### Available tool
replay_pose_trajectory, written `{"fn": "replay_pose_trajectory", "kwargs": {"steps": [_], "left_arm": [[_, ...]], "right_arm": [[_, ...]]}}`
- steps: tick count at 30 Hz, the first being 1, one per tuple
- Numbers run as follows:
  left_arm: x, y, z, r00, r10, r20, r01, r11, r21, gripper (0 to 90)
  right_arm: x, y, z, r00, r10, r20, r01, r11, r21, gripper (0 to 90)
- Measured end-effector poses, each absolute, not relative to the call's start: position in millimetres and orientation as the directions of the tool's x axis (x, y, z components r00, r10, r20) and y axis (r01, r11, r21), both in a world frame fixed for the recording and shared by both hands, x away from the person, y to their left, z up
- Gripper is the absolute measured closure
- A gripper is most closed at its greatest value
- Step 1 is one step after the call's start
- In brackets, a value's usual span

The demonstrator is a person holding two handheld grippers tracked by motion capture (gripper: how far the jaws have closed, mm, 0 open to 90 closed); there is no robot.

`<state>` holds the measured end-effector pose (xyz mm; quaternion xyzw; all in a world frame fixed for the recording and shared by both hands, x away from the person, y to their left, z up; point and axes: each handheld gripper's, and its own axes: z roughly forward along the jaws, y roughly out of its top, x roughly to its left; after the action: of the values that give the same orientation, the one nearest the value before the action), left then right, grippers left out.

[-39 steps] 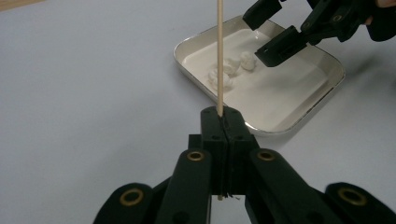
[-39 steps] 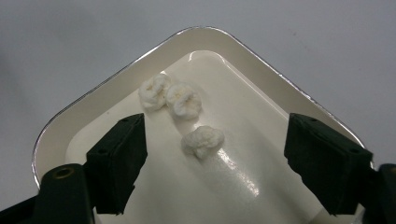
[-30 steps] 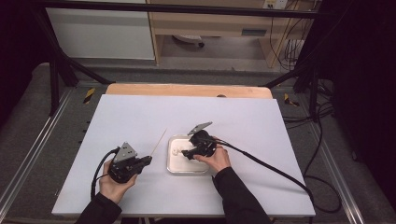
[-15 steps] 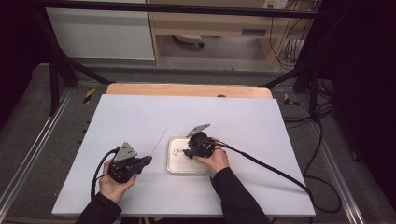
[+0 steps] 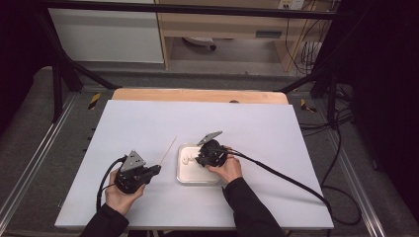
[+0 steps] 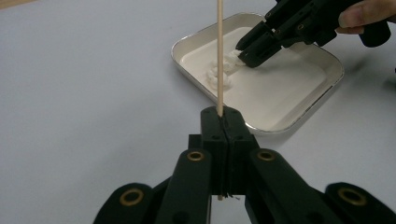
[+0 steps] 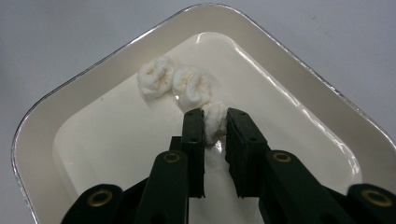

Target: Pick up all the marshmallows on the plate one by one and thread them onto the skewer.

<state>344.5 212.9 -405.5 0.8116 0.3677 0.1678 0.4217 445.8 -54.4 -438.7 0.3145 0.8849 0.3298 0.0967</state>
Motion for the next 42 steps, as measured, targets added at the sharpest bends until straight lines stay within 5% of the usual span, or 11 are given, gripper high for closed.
{"fn": "replay_pose_trajectory", "kwargs": {"steps": [21,42], "left_arm": [[343.4,210.8,-405.6,0.676,0.736,-0.034,0.451,-0.377,0.809,89.0],[335.9,191.0,-403.8,0.721,0.692,-0.021,0.404,-0.395,0.825,89.0]], "right_arm": [[441.7,-59.9,-425.6,-0.797,0.604,0.014,0.457,0.588,0.668,82.5],[412.7,-96.9,-375.3,-0.826,0.561,0.055,0.388,0.495,0.777,84.7]]}}
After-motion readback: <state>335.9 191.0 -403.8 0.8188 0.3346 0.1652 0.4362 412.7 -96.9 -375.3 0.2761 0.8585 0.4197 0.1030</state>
